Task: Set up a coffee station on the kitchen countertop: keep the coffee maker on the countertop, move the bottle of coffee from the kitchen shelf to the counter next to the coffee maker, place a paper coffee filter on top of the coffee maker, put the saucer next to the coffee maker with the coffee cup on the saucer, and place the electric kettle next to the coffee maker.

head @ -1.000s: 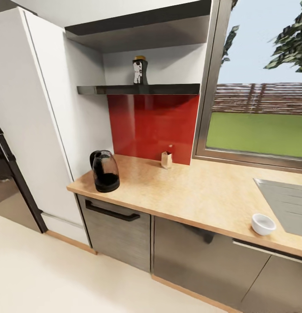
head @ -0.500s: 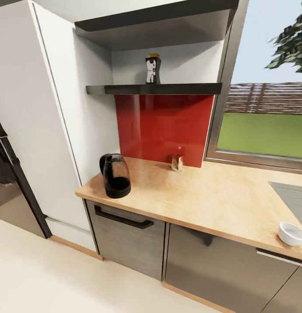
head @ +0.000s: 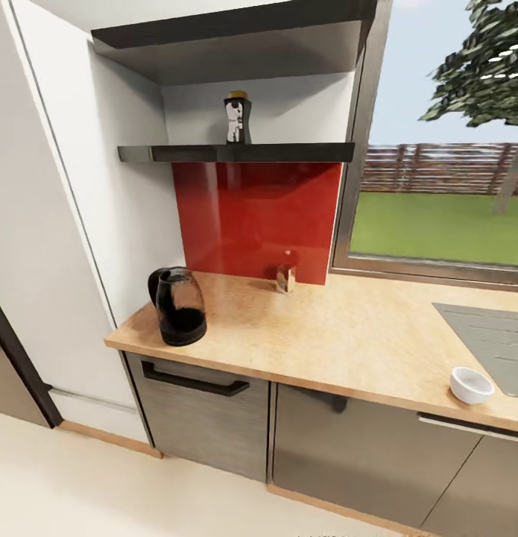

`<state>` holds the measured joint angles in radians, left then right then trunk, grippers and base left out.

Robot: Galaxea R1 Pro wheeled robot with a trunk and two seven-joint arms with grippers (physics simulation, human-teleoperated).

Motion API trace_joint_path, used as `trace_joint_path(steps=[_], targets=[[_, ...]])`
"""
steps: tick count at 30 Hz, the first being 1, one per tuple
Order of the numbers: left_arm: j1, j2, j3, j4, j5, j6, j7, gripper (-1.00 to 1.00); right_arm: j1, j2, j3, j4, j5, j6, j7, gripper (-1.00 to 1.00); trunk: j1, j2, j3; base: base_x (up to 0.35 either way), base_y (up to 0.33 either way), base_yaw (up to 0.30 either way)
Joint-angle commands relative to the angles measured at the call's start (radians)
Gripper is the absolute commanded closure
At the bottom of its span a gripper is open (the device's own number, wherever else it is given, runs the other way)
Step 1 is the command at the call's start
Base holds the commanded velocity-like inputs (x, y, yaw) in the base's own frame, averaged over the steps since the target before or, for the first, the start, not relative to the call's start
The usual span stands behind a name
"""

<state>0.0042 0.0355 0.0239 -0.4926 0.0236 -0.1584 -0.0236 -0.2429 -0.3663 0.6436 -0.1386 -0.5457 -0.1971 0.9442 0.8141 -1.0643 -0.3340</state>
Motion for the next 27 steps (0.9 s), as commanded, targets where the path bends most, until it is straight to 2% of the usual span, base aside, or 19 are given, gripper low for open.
trace_joint_path(steps=[1, 7, 21, 27], targets=[[0.0, 0.0, 0.002, -0.001, 0.002, -0.001, -0.002, -1.0, -0.001, 0.0, 0.008, 0.0, -0.005, -0.007, 0.001, -1.0, 0.0, -0.001, -0.001, 0.0, 0.001, -0.245], [0.0, 0.0, 0.002, -0.001, 0.002, -0.001, -0.002, -1.0, -0.001, 0.0, 0.008, 0.0, -0.005, -0.007, 0.001, -1.0, 0.0, -0.001, -0.001, 0.0, 0.066, -0.112], [0.0, 0.0, 0.002, -0.001, 0.002, -0.001, -0.002, -1.0, -0.001, 0.0, 0.008, 0.0, -0.005, -0.007, -0.001, -1.0, 0.0, -0.001, -0.001, 0.0, 0.293, -0.005], [0.0, 0.0, 0.003, -0.001, 0.002, -0.001, -0.002, -1.0, -0.001, 0.0, 0.008, 0.0, -0.005, -0.007, 0.001, -1.0, 0.0, -0.001, -0.001, 0.0, 0.102, -0.191]])
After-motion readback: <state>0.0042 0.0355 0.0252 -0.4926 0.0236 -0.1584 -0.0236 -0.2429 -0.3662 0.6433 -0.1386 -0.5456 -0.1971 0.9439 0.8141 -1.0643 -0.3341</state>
